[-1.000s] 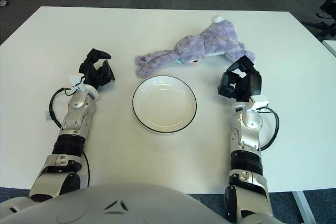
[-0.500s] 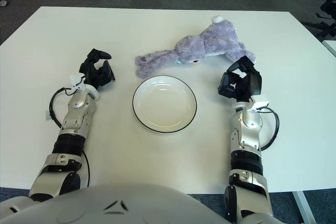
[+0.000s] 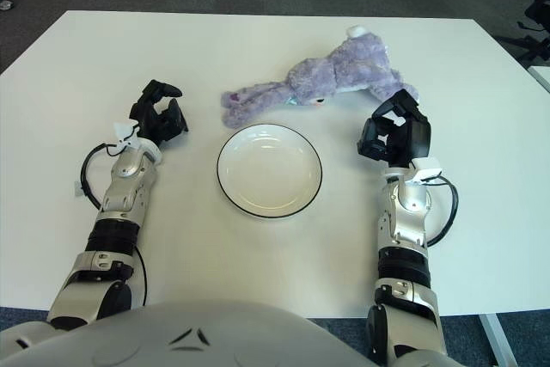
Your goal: Put the doll into the plate.
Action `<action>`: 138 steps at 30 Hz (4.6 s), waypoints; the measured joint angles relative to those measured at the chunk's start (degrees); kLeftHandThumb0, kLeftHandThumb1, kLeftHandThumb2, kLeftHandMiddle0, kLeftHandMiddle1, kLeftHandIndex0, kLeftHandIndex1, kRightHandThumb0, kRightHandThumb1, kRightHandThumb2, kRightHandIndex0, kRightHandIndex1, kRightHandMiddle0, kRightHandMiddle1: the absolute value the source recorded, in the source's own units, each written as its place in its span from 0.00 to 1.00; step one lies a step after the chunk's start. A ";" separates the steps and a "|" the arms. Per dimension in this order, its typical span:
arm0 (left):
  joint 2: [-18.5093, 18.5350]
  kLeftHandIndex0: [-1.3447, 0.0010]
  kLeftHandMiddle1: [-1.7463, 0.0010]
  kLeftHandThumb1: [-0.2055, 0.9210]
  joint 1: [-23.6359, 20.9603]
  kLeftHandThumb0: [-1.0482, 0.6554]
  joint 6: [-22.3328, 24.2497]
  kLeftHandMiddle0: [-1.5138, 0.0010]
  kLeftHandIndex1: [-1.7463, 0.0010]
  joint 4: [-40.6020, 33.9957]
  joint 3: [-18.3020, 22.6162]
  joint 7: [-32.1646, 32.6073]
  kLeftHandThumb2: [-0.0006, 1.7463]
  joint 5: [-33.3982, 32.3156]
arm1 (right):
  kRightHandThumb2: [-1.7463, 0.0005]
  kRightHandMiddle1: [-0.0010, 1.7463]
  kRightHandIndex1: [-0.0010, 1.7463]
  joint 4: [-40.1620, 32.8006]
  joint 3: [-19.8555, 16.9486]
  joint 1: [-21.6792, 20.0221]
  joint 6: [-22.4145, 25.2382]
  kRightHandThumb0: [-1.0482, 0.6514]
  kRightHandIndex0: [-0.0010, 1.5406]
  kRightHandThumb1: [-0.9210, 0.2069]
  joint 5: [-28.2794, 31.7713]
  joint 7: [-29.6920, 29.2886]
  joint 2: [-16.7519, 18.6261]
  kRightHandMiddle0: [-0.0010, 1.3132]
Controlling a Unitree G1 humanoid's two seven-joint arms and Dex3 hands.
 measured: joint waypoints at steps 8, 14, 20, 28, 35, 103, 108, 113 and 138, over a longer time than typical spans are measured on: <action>0.03 0.67 0.00 0.66 -0.20 0.37 -1.36 0.29 0.00 0.17 -0.35 -0.94 0.59 0.06 | 0.29 1.00 1.00 -3.59 0.17 2.28 -1.35 0.35 0.73 0.48 -11.68 -8.98 -0.32 0.43; 0.02 0.67 0.00 0.66 -0.18 0.37 -1.60 0.29 0.00 0.17 -0.32 -1.02 0.60 0.08 | 0.33 1.00 1.00 -8.22 0.26 4.55 1.23 0.36 0.70 0.43 -18.20 -14.70 -0.06 0.40; 0.03 0.67 0.00 0.65 -0.09 0.37 -1.68 0.29 0.00 0.18 -0.28 -1.04 0.60 0.07 | 0.35 1.00 1.00 -12.26 0.21 6.47 4.79 0.36 0.66 0.40 -21.95 -18.53 0.43 0.38; 0.04 0.66 0.00 0.65 -0.01 0.37 -1.85 0.28 0.00 0.18 -0.28 -1.16 0.61 0.05 | 0.38 1.00 1.00 -18.90 0.15 9.56 10.98 0.37 0.62 0.37 -25.45 -20.03 0.65 0.36; 0.06 0.66 0.00 0.64 -0.01 0.37 -1.85 0.28 0.00 0.21 -0.33 -1.16 0.61 0.08 | 0.42 1.00 1.00 -26.08 0.10 11.54 18.56 0.37 0.63 0.32 -30.59 -19.80 -0.19 0.33; -0.58 0.69 0.00 0.69 -1.29 0.38 -3.75 0.26 0.00 2.86 -1.45 -0.60 0.57 1.62 | 0.46 0.32 0.10 -32.73 2.44 7.94 22.53 0.32 0.00 0.59 -47.17 -8.20 -24.02 0.00; -0.58 0.70 0.00 0.70 -1.31 0.38 -3.82 0.25 0.00 2.86 -1.63 -0.54 0.56 1.79 | 0.50 0.28 0.05 -31.58 3.48 6.06 24.34 0.27 0.00 0.51 -47.56 -5.56 -25.80 0.00; -0.57 0.70 0.00 0.71 -1.29 0.38 -4.23 0.25 0.00 2.88 -1.83 -0.54 0.56 2.05 | 0.55 0.28 0.01 -30.38 5.39 3.53 26.10 0.22 0.00 0.44 -47.95 -2.76 -26.94 0.00; -0.86 0.71 0.00 0.72 -1.31 0.38 -5.49 0.24 0.00 2.93 -2.25 -0.51 0.55 2.65 | 0.68 0.09 0.00 -26.97 16.63 -8.74 37.80 0.15 0.00 0.28 -58.94 8.63 -30.67 0.00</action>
